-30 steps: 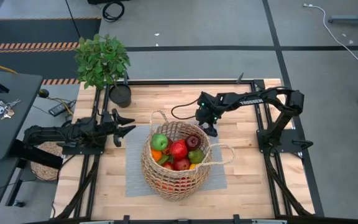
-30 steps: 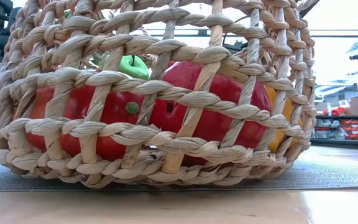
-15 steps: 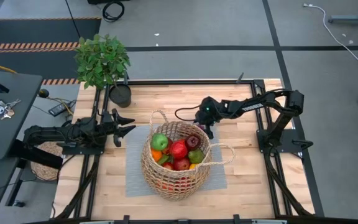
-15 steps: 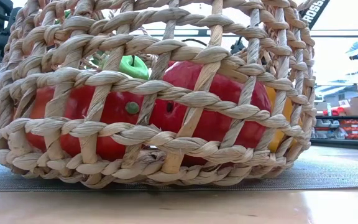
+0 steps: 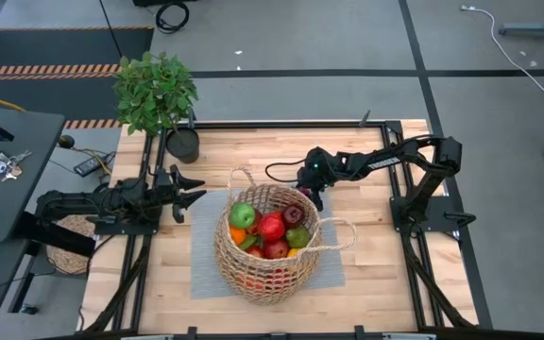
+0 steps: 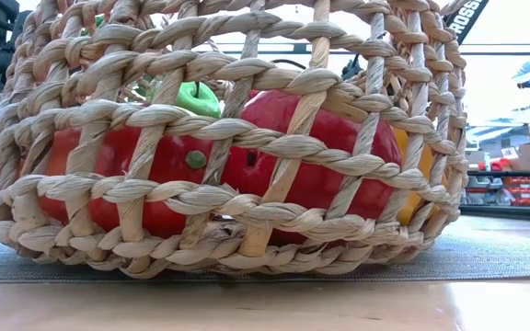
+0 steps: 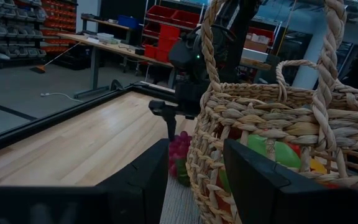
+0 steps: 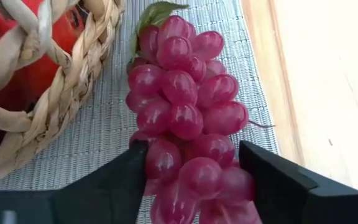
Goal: Build produce basket
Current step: Put the purple grapes into the basket
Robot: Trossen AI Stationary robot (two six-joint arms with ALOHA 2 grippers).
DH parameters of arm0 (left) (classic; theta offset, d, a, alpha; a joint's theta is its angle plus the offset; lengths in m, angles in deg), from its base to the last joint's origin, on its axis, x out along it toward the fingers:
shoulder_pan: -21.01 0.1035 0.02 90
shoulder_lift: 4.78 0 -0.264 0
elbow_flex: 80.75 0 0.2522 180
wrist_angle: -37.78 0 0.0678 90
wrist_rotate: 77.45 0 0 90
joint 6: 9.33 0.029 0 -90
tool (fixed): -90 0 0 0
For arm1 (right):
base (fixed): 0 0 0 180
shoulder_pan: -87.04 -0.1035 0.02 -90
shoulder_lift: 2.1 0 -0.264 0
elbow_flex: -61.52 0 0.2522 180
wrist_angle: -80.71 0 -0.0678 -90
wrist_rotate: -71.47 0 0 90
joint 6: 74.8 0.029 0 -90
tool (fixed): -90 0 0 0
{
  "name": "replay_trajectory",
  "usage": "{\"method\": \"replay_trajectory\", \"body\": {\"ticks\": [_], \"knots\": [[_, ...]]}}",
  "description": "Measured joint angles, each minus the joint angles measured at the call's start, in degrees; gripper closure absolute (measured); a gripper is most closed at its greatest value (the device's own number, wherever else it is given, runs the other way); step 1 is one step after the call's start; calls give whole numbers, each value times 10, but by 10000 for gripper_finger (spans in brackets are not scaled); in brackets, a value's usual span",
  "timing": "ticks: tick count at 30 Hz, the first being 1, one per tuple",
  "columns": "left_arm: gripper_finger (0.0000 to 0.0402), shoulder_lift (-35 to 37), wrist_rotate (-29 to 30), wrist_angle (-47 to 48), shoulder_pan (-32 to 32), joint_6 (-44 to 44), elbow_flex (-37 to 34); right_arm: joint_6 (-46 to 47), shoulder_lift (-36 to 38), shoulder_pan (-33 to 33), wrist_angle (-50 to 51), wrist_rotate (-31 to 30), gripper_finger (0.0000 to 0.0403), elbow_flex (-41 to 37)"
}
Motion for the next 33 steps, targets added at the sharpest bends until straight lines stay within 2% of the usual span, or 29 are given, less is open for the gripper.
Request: {"method": "replay_trajectory", "body": {"ticks": [8,13,17,26,33], "knots": [[241,0,0,0,0,0,0,27,0,0,0,4,213,0],[241,0,0,0,0,0,0,41,1,0,3,10,226,0],[241,0,0,0,0,0,0,46,18,5,51,14,227,8],[241,0,0,0,0,0,0,44,113,22,111,17,228,33],[241,0,0,0,0,0,0,90,211,35,128,-31,228,47]]}}
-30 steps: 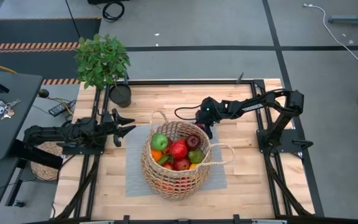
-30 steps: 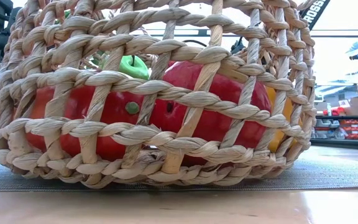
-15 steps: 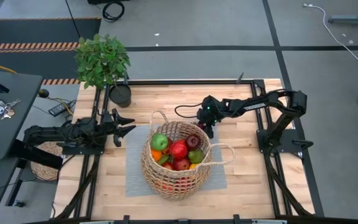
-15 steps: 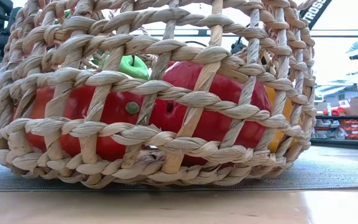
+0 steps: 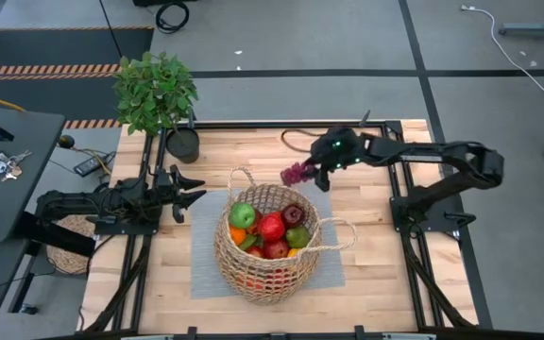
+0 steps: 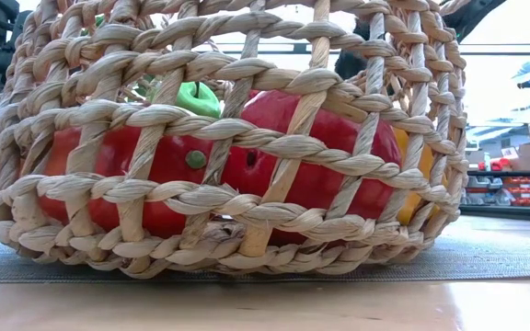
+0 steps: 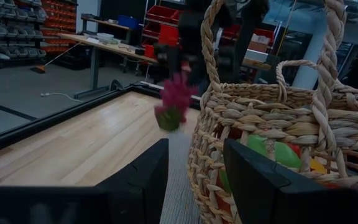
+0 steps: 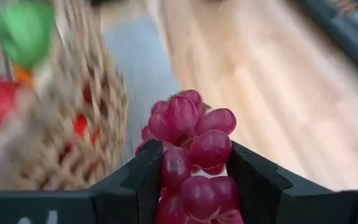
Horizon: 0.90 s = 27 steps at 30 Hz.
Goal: Build produce basket
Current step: Put the purple grapes into the basket
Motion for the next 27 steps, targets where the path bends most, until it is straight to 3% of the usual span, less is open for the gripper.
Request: {"method": "replay_trajectory", "body": {"ticks": [10,17,23,27], "knots": [[241,0,0,0,0,0,0,133,109,1,-25,-31,228,41],[241,0,0,0,0,0,0,243,150,-1,-224,-27,228,42],[241,0,0,0,0,0,0,281,156,-13,-356,-26,228,43],[241,0,0,0,0,0,0,277,156,-25,-297,-25,228,44]]}}
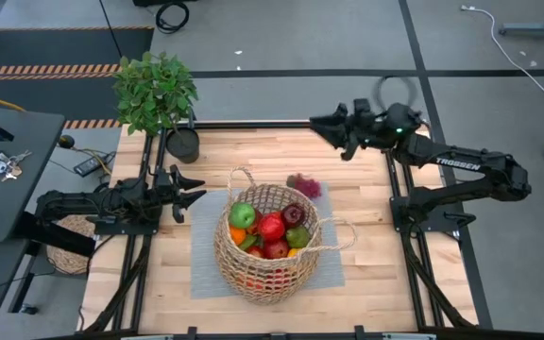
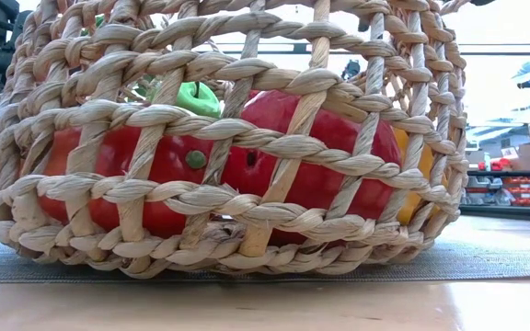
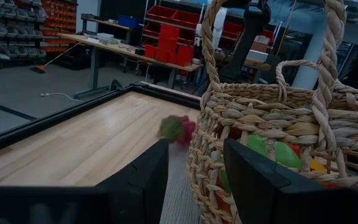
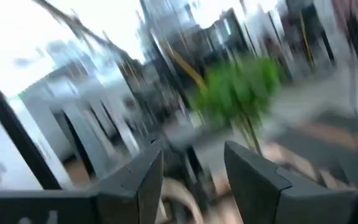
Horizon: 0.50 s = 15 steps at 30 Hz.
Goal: Build produce basket
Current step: Put the purple grapes into the basket
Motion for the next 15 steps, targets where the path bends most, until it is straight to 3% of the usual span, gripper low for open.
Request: {"method": "replay_trajectory", "body": {"ticks": [5,15], "knots": [[241,0,0,0,0,0,0,-26,-14,-2,225,-53,226,-1],[241,0,0,0,0,0,0,-79,-66,23,403,-29,149,-1]]}}
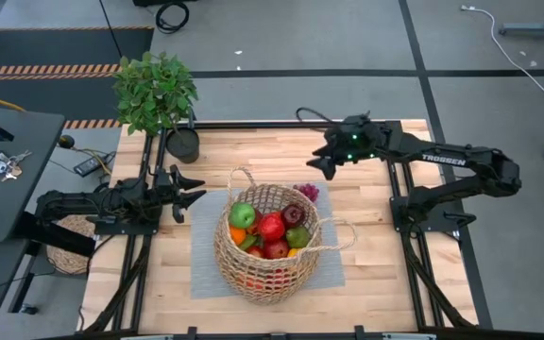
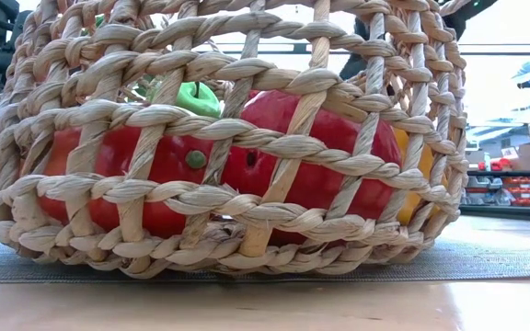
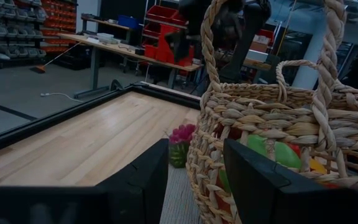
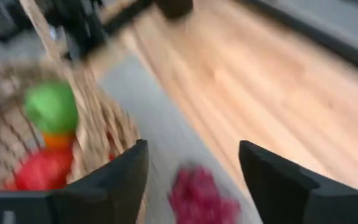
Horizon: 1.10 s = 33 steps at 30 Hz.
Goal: Build produce basket
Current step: Put the purple grapes into the basket
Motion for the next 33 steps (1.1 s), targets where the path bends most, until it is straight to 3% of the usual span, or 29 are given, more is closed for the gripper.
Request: {"method": "replay_trajectory", "body": {"ticks": [4,9,14,20,24,33], "knots": [[241,0,0,0,0,0,0,-39,-12,-2,51,41,112,-21],[241,0,0,0,0,0,0,-35,-4,-10,-1,52,85,-111],[241,0,0,0,0,0,0,-10,-6,-23,-201,36,71,-223],[241,0,0,0,0,0,0,-36,-57,-49,-472,-30,55,-330],[241,0,0,0,0,0,0,-52,-126,-59,-562,-40,53,-343],[241,0,0,0,0,0,0,-71,-281,-78,-628,-73,53,-299]]}}
